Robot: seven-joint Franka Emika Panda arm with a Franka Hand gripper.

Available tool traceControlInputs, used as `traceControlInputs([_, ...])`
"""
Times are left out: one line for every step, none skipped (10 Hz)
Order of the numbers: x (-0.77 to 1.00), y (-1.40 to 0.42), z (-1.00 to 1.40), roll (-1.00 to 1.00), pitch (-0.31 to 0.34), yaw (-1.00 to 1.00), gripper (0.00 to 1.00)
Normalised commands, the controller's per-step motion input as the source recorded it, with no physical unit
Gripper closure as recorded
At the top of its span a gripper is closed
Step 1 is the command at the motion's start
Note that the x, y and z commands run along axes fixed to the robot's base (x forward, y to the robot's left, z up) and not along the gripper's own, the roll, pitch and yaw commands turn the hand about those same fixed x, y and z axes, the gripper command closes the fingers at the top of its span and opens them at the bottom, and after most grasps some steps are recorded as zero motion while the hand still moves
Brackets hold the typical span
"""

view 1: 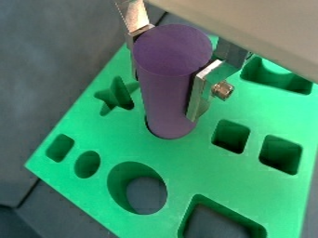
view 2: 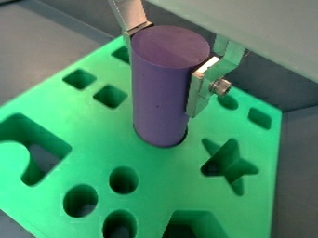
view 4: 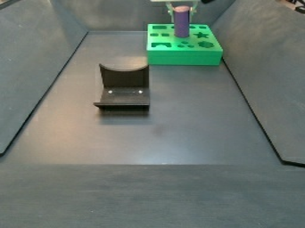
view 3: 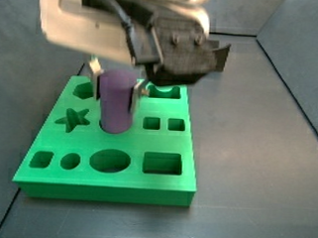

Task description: Insert the round object.

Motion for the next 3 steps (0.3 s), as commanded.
traceControlInputs([-0.21,-0.25,-0.76,0.0,-0.234,0.1,1.0])
traceControlInputs([-0.35,-0.07,-0.42,-0.11,-0.346,0.19,1.0])
traceControlInputs([-0.44,-0.21,-0.41,-0.04,-0.371,0.23,1.0])
